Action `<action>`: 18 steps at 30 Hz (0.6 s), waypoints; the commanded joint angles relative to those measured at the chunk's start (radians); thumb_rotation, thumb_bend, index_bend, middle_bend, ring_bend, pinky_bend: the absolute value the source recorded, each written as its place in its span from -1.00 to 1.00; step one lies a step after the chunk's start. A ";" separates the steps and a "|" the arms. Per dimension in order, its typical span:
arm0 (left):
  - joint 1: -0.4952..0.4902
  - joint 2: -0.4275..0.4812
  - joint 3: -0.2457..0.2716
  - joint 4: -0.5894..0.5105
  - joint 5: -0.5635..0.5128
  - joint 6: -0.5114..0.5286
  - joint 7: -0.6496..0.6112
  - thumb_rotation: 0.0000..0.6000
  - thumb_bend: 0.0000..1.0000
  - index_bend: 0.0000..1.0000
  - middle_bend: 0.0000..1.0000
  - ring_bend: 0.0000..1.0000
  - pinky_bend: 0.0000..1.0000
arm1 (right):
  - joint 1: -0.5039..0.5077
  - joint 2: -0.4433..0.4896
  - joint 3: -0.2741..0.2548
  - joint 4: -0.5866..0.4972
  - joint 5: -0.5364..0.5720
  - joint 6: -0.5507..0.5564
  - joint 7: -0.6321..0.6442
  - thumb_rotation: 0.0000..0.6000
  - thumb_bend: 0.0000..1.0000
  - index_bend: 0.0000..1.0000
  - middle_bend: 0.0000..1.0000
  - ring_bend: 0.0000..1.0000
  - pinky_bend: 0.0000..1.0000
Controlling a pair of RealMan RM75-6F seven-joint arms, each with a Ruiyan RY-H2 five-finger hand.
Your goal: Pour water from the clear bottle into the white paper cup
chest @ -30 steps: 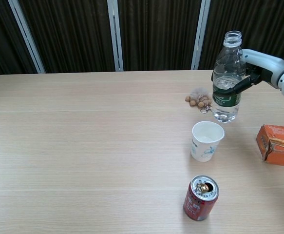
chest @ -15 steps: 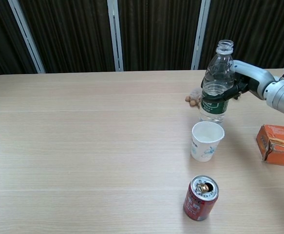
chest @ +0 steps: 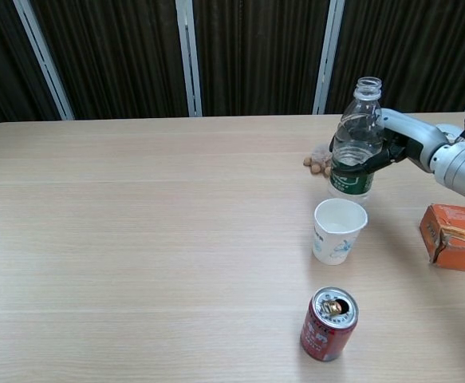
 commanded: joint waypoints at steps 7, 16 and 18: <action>0.000 -0.001 0.003 0.000 0.001 0.001 0.002 1.00 -1.00 -1.00 -1.00 -1.00 -1.00 | -0.001 0.002 -0.018 0.019 -0.012 0.000 0.027 1.00 -0.66 -0.35 -0.07 -0.21 -0.15; 0.002 -0.001 0.007 -0.003 0.007 0.006 0.002 1.00 -1.00 -1.00 -1.00 -1.00 -1.00 | -0.003 0.019 -0.038 0.016 -0.027 -0.002 0.058 1.00 -0.99 -0.59 -0.37 -0.53 -0.48; 0.003 -0.001 0.007 -0.003 0.008 0.007 0.003 1.00 -1.00 -1.00 -1.00 -1.00 -1.00 | -0.004 0.023 -0.040 0.014 -0.026 -0.002 0.059 1.00 -1.00 -0.64 -0.45 -0.60 -0.61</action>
